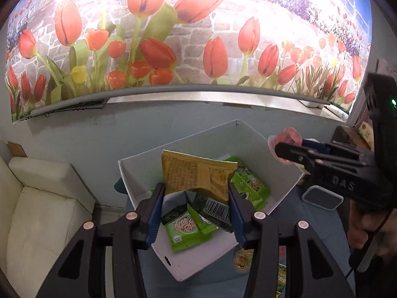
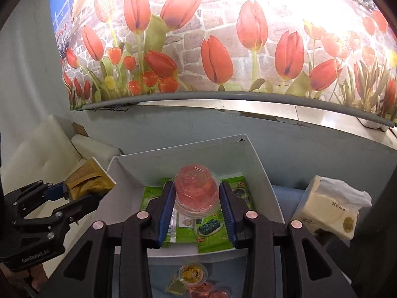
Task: Organize snacks
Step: 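Lower the yellow bag and pink jelly cup into the white box and release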
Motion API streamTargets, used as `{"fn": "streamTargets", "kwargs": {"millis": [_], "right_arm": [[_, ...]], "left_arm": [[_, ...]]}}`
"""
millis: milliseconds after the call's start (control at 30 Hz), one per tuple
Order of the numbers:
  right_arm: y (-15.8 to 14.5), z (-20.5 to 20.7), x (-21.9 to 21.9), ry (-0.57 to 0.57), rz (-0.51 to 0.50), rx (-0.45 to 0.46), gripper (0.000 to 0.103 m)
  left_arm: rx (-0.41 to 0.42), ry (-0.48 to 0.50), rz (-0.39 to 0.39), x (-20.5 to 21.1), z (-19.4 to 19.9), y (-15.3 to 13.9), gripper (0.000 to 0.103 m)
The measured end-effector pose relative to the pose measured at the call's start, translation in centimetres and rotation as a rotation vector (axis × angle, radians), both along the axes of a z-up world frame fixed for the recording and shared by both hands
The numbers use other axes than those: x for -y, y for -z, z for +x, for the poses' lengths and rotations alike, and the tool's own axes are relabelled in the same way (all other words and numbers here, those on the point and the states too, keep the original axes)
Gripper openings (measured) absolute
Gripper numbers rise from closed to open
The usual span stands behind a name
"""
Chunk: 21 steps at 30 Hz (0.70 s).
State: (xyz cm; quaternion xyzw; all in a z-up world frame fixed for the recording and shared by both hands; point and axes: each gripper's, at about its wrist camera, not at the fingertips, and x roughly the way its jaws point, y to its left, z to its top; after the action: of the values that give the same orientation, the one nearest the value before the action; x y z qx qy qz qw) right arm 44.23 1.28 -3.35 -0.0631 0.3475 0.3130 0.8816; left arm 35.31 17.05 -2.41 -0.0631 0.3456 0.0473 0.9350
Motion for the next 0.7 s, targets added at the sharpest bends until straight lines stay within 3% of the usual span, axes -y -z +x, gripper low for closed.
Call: {"fn": "streamTargets", "kwargs": {"millis": [167, 233, 267, 300, 367, 433, 633, 700], "right_arm": [[0.9, 2.0, -0.2, 0.003, 0.029, -0.053, 0.041], [1.1, 2.5, -0.1, 0.007, 0.045, -0.068, 0.060], [1.0, 2.6, -0.1, 0.028, 0.042, -0.054, 0.085], [0.8, 2.6, 0.0, 0.056, 0.042, -0.033, 0.093], [0.2, 2.6, 0.6, 0.055, 0.096, -0.024, 0.093], [-0.2, 2.6, 0.8, 0.050, 0.129, -0.042, 0.093], [-0.4, 1.9, 0.2, 0.041, 0.069, -0.015, 0.094], [-0.2, 1.4, 0.2, 0.044, 0.050, 0.001, 0.103]], "left_arm": [[-0.023, 0.003, 0.015, -0.5, 1.0, 1.5, 0.059], [-0.008, -0.008, 0.003, -0.9, 0.9, 1.7, 0.095], [0.010, -0.014, 0.012, -0.9, 0.7, 1.7, 0.101], [0.035, -0.024, 0.026, -1.0, 0.5, 1.6, 0.103], [0.019, -0.026, 0.023, -1.3, 0.6, 1.8, 0.103], [-0.008, -0.010, -0.037, -1.8, 0.8, 2.0, 0.103], [-0.044, -0.025, -0.093, -2.0, 0.9, 2.0, 0.103], [-0.034, -0.028, -0.080, -1.7, 0.7, 1.7, 0.103]]}}
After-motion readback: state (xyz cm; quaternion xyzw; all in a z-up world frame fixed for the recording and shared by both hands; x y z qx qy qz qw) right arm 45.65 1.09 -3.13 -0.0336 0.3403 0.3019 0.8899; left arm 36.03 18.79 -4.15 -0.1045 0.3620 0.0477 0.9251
